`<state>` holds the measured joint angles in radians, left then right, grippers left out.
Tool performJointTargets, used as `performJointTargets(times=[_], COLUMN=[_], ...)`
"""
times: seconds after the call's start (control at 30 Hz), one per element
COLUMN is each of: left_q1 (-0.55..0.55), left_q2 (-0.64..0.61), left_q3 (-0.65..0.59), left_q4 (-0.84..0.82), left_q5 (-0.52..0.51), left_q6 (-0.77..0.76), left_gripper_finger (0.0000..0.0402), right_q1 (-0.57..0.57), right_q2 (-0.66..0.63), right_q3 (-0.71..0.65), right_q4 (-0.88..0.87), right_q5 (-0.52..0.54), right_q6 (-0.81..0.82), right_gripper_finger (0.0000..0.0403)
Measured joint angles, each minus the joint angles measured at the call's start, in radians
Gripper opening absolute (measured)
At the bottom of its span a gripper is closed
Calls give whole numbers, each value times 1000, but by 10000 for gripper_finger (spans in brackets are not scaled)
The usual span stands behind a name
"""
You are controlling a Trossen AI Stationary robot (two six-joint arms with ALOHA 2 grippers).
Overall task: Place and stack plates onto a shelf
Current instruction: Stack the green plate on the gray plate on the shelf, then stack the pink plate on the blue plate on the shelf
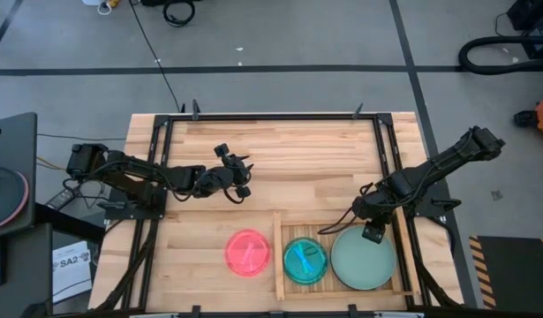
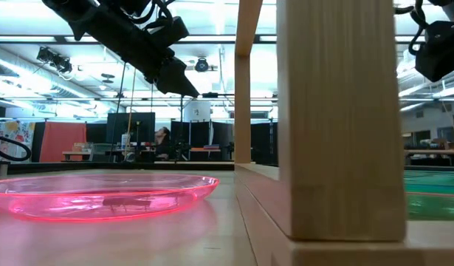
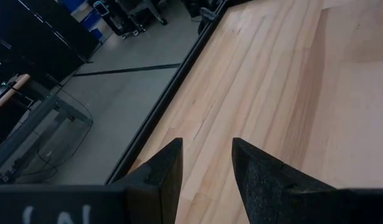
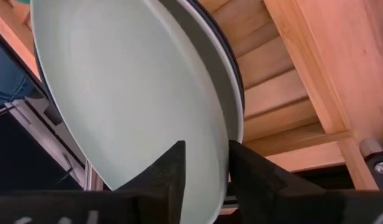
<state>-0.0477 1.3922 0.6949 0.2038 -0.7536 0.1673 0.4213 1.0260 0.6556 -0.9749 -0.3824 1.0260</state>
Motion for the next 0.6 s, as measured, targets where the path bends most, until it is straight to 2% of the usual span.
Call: performJointTargets(times=[0.1, 0.37, 0.6], left_q1=[0, 0, 0], left_q2=[0, 0, 0], left_q3=[0, 0, 0], left_q4=[0, 0, 0], left_q5=[0, 0, 0], left_q6=[0, 0, 0], left_gripper_finger=[144, 144, 144], right_q1=[0, 0, 0], right_q2=[0, 0, 0], right_q3=[0, 0, 0], right_q4=[0, -4, -9], right_q5=[9, 150, 231], right_q6=[1, 0, -76], right_gripper_finger=[143, 193, 207])
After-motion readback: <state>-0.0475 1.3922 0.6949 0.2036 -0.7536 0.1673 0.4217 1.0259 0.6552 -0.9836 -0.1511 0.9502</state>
